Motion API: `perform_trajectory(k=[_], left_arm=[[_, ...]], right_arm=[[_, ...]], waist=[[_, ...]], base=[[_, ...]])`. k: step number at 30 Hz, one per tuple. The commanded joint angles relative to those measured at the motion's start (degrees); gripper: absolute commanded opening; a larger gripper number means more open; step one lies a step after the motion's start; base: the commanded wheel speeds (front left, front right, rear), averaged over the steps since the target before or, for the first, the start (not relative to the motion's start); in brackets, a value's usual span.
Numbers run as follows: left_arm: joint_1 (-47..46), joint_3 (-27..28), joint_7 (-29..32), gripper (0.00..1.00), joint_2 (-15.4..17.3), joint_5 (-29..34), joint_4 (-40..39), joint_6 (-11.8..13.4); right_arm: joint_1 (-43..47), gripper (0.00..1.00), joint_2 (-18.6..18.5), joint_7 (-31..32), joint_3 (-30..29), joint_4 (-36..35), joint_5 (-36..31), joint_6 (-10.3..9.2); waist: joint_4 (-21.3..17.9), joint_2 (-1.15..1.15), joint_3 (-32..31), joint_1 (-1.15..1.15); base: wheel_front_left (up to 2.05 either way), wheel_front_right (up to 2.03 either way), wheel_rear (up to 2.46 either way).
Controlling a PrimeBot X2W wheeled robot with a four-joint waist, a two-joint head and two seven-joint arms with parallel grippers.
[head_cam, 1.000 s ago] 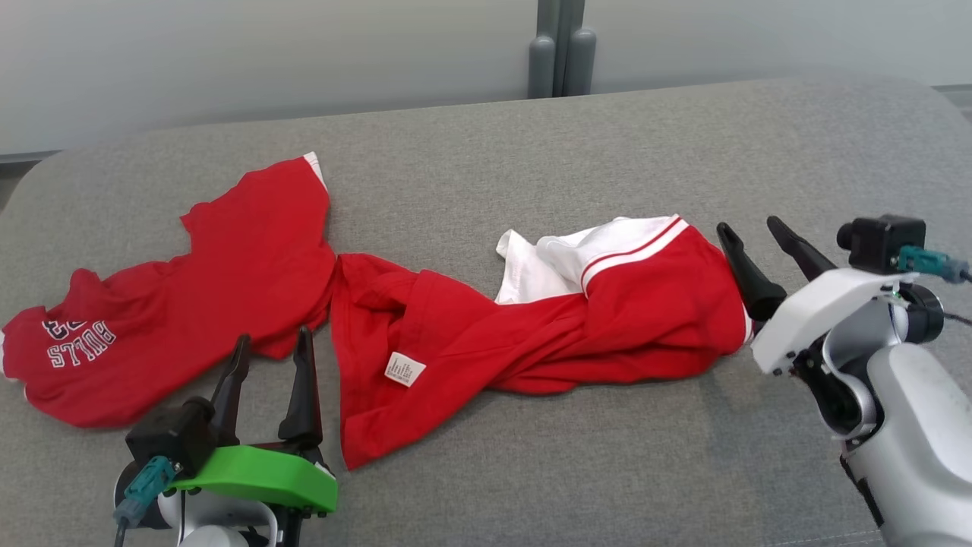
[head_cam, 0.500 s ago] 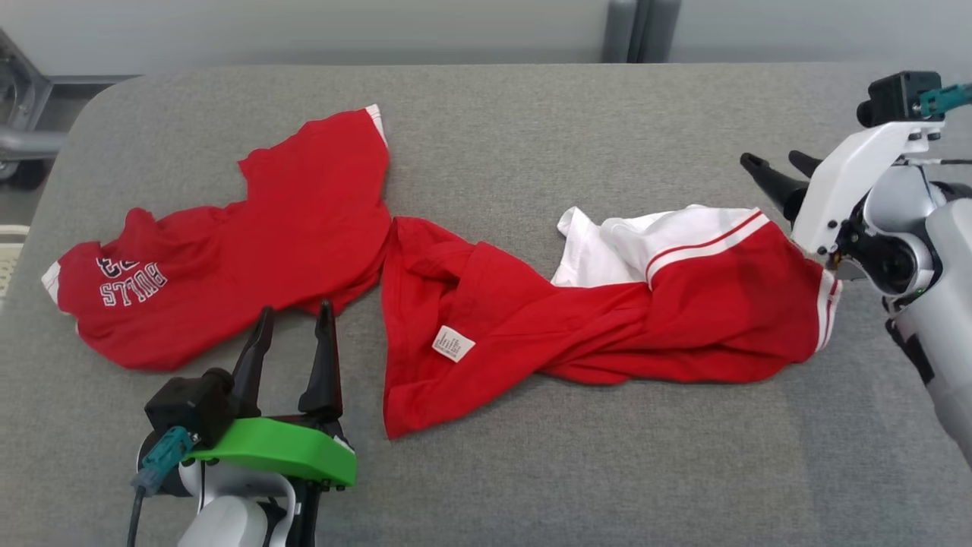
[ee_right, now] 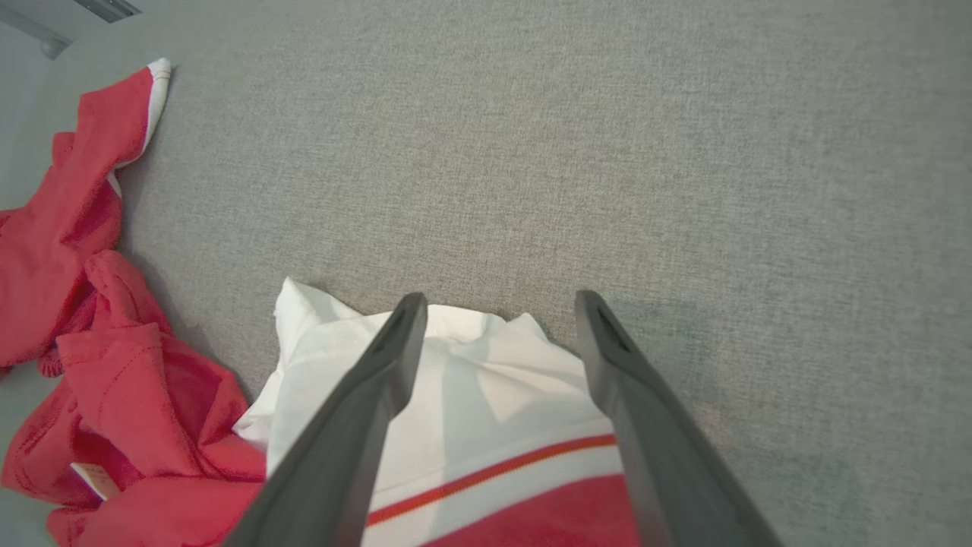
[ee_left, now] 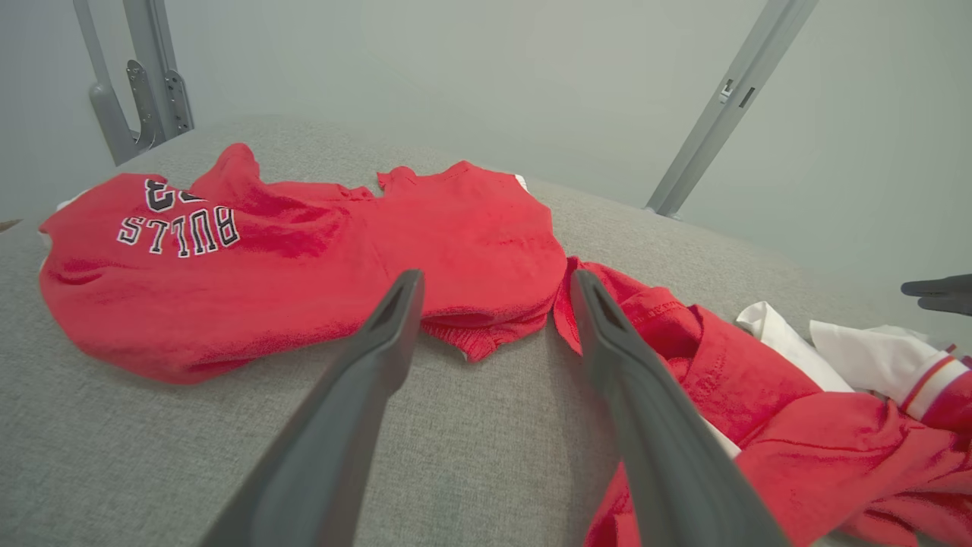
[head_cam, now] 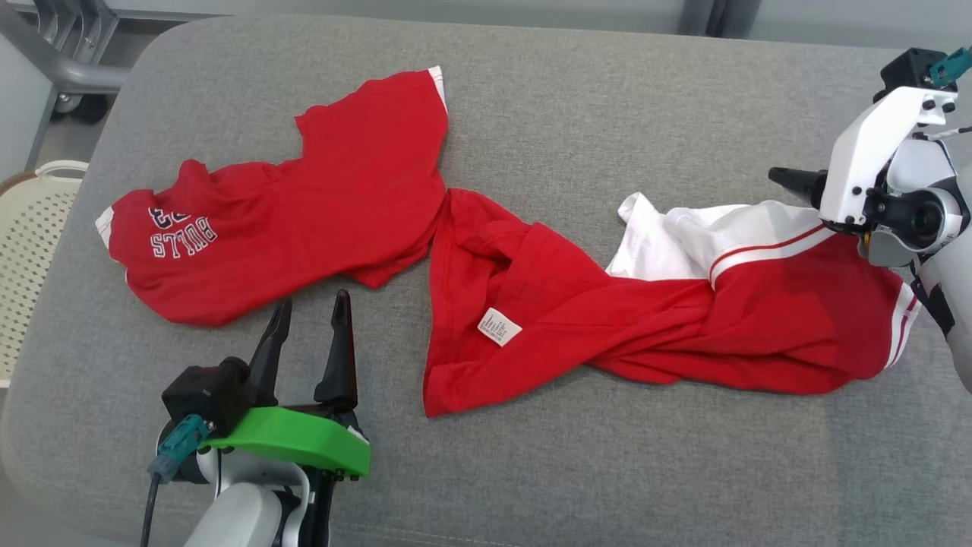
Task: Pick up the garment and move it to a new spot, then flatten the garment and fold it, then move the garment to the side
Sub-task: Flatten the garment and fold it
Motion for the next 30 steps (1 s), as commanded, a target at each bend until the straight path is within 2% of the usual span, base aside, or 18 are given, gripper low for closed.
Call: perform_trajectory(k=[1,13,14,15,16,23,30], left_arm=[[-1.06,0.02,-0.4,1.0,-0.41,-0.51,0.31,-0.35],[-1.28,0.06,-1.18,1.0,-0.81,-0.82,1.84,-0.73],[-1.25,0.1,-1.19,1.0,-0.69,-0.84,1.85,-0.7],[-1.22,0.15,-1.22,1.0,-0.59,-0.85,1.83,-0.68],[-1.2,0.16,-1.26,1.0,-0.52,-0.82,1.8,-0.65],[-1.36,0.22,-1.33,1.0,-0.28,-0.95,1.67,-0.57],[-0.39,0.11,-1.07,1.0,0.17,-0.8,1.8,-0.09]], right_arm=[[-1.02,1.0,-0.1,1.67,0.27,1.68,0.13,0.01],[0.22,1.0,1.6,8.94,0.86,5.44,3.58,0.01],[0.4,0.81,1.51,9.33,1.03,5.01,3.72,0.01],[0.54,0.38,1.33,9.35,1.27,4.41,3.92,0.01],[0.79,0.0,1.12,9.24,1.46,3.98,4.04,0.01],[2.02,0.0,0.27,9.7,2.35,2.06,5.43,0.01],[4.3,0.0,0.56,7.58,3.35,-1.64,7.95,0.01]], waist=[[1.18,0.0,0.94,0.0],[2.08,0.0,0.69,0.0],[2.02,0.0,0.62,0.0],[1.96,0.0,0.6,0.0],[1.91,0.0,0.59,0.0],[1.65,0.0,0.47,0.0],[0.43,0.0,-1.76,0.0]], base=[[0.0,0.0,0.0],[0.0,0.0,0.0],[0.0,0.0,0.0],[0.0,0.0,0.0],[0.0,0.0,0.0],[0.0,0.0,0.0],[0.0,0.0,0.0]])
